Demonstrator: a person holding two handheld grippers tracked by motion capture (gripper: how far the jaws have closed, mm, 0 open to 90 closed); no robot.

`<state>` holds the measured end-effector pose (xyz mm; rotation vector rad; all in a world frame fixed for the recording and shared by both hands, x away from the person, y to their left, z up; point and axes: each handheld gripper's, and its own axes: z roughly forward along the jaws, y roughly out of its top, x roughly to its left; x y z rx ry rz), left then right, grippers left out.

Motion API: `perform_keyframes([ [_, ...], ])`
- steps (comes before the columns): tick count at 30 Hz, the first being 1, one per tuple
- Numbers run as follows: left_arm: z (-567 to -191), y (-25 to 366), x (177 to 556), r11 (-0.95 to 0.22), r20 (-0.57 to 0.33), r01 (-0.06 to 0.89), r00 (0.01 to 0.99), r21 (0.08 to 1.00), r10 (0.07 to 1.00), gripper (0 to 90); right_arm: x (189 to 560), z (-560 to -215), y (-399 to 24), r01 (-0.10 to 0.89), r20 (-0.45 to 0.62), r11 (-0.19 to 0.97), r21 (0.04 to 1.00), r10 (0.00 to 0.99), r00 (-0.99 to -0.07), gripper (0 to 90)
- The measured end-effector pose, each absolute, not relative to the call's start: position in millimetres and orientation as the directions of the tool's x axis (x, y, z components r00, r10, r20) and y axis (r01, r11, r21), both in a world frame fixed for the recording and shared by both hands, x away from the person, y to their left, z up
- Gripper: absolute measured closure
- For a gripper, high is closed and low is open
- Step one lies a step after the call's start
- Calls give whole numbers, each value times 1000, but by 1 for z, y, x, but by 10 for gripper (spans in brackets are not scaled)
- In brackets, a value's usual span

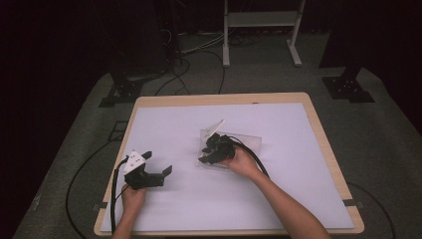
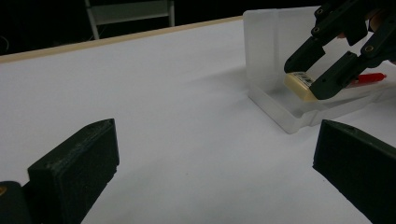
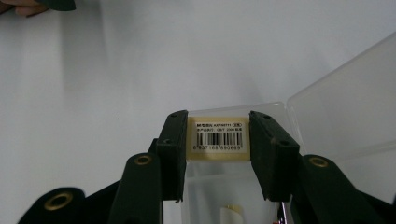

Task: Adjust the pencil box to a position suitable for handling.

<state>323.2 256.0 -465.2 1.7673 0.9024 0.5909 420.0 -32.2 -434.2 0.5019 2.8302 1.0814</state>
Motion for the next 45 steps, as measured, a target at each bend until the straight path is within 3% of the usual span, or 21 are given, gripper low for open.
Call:
perform_keyframes([
  [45, -465, 256, 323, -197, -23, 299, 600, 934, 800, 0, 430, -448, -29, 314, 78, 699, 642, 348, -934, 574],
])
